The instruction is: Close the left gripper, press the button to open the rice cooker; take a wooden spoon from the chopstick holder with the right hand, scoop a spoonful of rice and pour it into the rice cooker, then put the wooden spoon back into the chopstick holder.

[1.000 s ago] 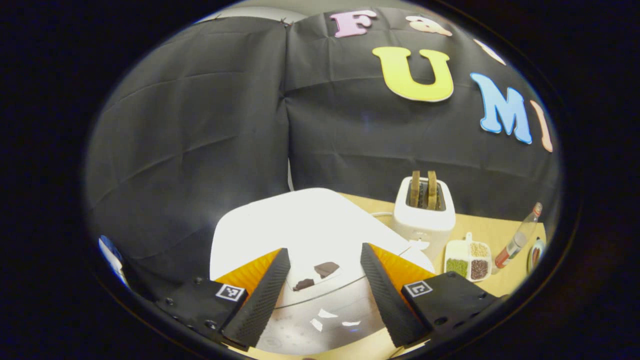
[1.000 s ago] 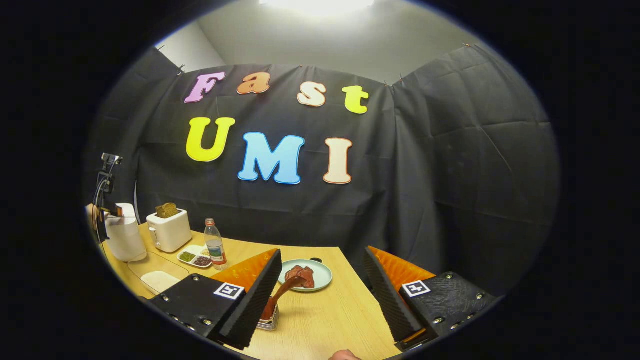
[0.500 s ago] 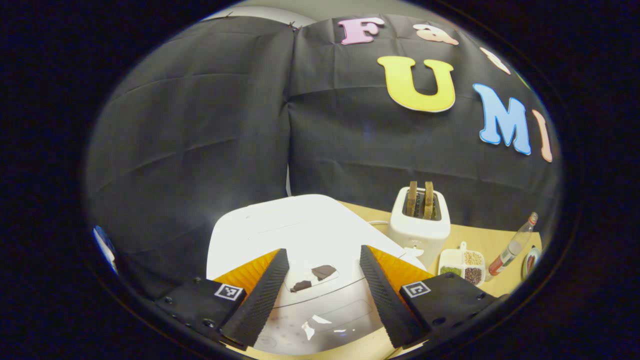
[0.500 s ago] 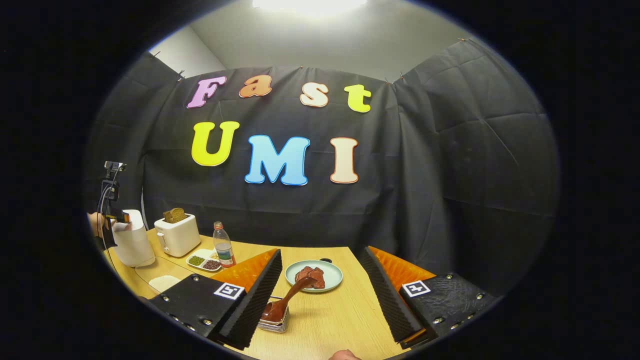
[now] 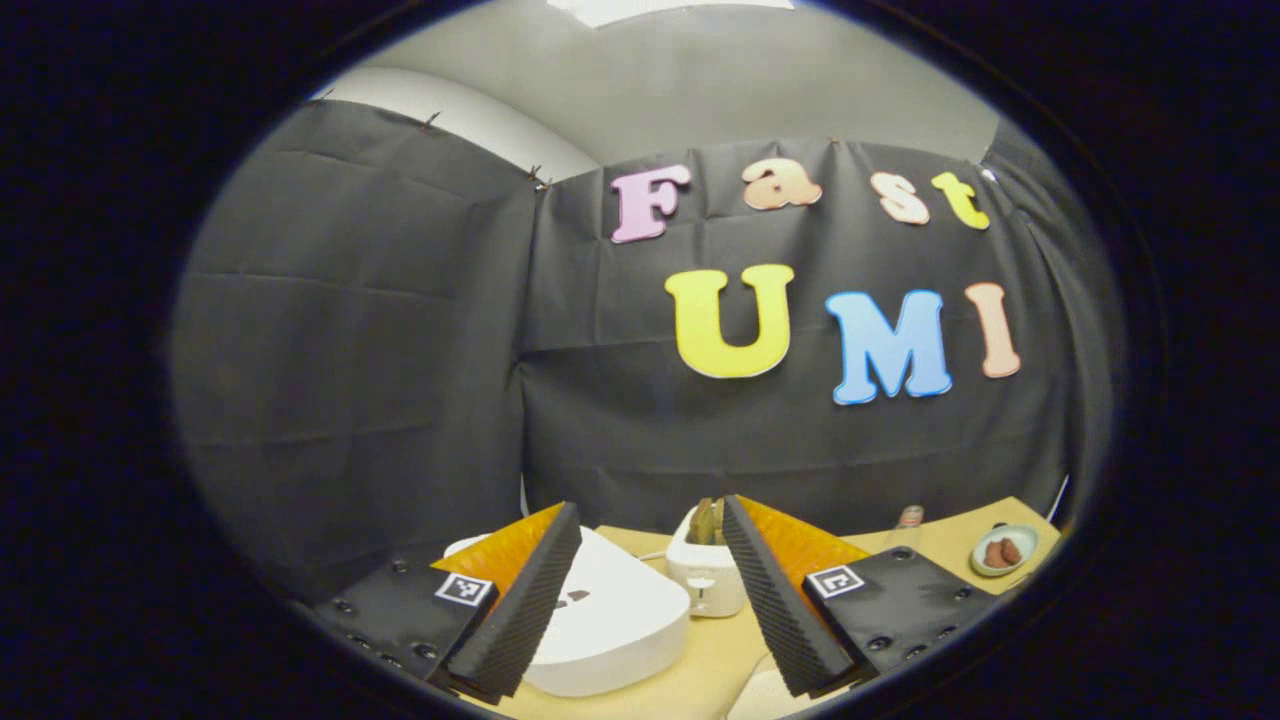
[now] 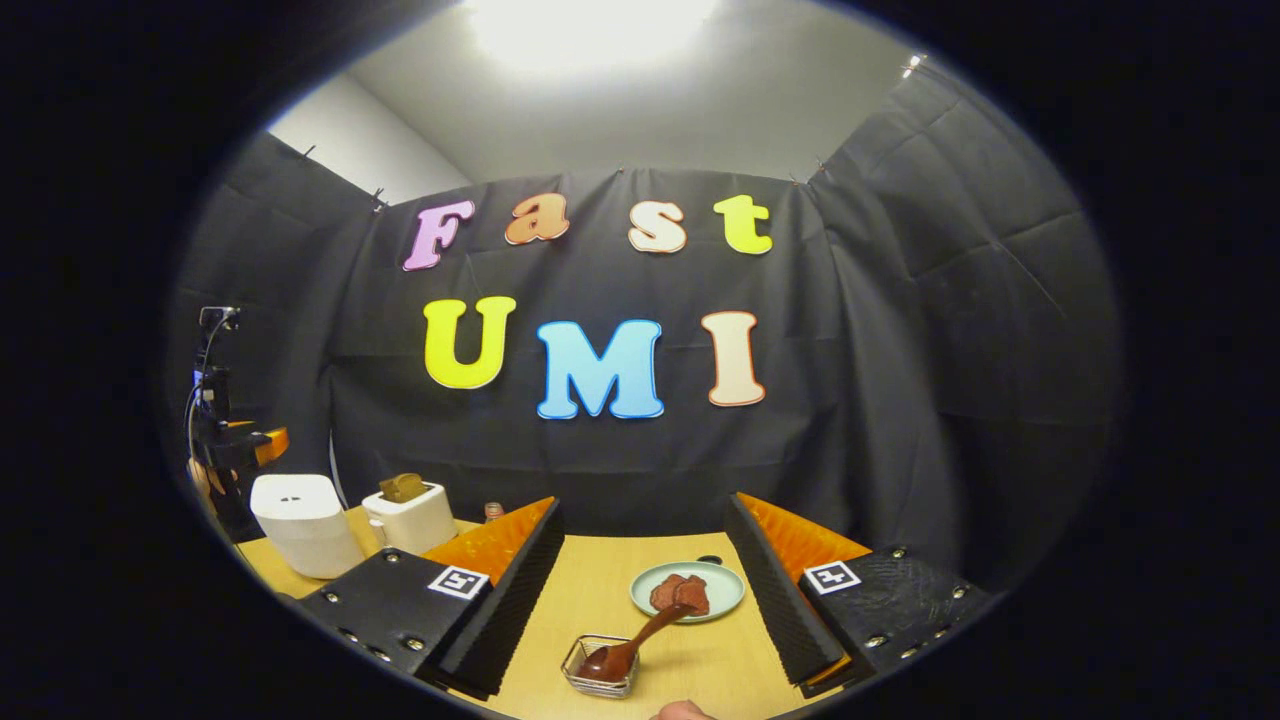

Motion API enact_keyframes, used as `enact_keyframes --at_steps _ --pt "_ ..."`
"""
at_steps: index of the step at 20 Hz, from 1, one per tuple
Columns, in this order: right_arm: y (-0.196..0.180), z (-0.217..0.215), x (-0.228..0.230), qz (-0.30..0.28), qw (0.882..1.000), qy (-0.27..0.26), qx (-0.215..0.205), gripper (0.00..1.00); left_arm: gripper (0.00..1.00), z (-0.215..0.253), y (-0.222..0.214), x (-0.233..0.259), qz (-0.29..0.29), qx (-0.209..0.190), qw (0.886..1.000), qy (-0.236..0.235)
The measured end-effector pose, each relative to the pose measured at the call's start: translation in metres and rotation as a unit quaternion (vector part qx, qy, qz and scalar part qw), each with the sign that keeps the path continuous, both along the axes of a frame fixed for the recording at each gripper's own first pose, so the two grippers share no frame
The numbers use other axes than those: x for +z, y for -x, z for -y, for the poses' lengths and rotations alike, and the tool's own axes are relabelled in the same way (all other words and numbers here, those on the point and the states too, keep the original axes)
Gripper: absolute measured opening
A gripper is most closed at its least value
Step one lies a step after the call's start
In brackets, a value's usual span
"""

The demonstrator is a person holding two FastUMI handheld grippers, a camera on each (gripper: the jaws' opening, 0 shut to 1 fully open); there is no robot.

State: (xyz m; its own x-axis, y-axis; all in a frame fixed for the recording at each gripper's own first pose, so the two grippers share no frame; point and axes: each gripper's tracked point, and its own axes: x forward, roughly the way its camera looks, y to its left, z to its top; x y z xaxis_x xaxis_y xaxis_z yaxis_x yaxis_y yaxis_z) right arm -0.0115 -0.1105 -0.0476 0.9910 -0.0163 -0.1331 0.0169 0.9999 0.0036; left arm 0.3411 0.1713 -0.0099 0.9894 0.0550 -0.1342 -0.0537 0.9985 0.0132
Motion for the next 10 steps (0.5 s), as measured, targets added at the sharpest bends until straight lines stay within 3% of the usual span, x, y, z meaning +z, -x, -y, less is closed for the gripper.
enact_keyframes --at_steps 7,10 --pt "0.021 -0.062 0.04 0.052 0.998 0.019 0.024 0.98 1.0 0.037 0.069 0.061 0.045 -0.118 0.992 0.0" --pt "0.033 -0.084 0.042 0.054 0.998 0.009 0.026 0.99 0.98 0.033 0.088 0.063 0.04 -0.128 0.991 0.017"
